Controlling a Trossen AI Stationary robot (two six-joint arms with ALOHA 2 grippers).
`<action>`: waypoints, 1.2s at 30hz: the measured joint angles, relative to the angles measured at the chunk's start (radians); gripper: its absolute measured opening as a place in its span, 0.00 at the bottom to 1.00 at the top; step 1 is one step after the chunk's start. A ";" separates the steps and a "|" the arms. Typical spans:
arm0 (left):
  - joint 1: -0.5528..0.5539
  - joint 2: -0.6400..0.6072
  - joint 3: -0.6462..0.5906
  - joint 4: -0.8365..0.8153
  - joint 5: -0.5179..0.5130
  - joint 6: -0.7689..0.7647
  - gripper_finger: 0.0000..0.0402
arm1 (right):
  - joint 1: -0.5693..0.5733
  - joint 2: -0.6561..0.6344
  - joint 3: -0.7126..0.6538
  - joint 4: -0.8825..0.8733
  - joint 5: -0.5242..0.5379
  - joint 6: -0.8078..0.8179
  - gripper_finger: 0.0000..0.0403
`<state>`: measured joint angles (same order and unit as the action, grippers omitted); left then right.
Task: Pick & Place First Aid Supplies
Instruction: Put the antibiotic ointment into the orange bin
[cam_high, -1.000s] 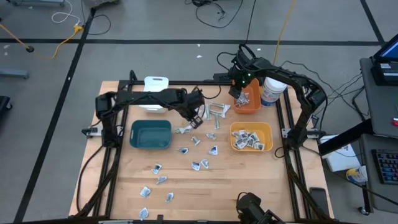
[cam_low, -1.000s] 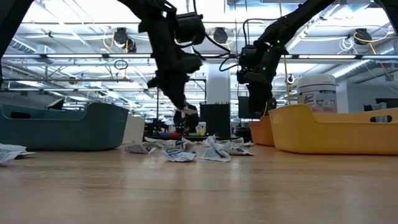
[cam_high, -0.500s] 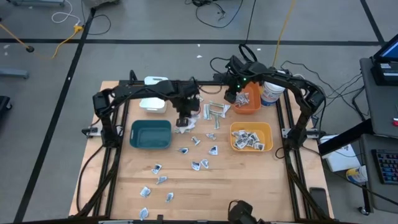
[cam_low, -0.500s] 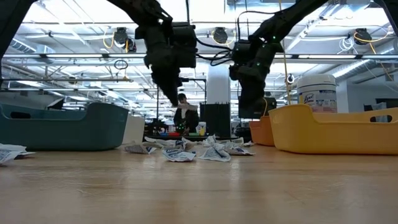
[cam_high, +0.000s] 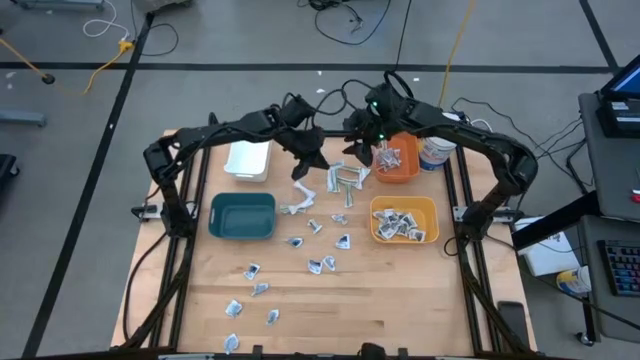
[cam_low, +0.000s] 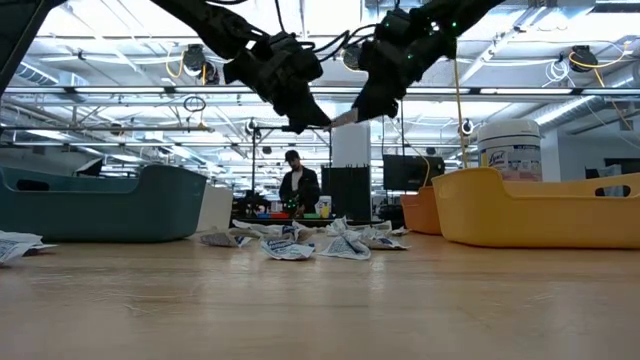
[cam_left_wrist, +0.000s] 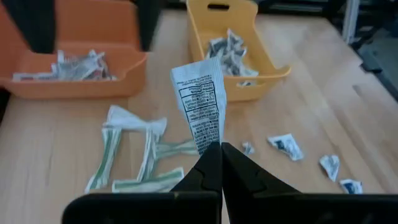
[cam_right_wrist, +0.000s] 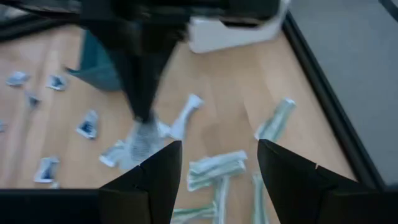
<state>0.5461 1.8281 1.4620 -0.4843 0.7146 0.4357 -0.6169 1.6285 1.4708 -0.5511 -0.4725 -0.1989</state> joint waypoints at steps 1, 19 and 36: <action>0.003 0.000 0.000 0.006 0.008 -0.003 0.00 | 0.002 -0.007 0.000 -0.002 -0.010 0.000 0.51; 0.038 0.001 0.000 0.080 0.215 -0.243 0.00 | 0.033 -0.028 0.000 -0.038 -0.186 -0.076 0.50; 0.027 0.001 0.000 0.144 0.257 -0.387 0.00 | 0.116 -0.028 0.000 -0.013 -0.099 -0.110 0.19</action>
<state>0.5735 1.8294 1.4616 -0.3404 0.9714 0.0489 -0.5010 1.6009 1.4704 -0.5640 -0.5715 -0.3085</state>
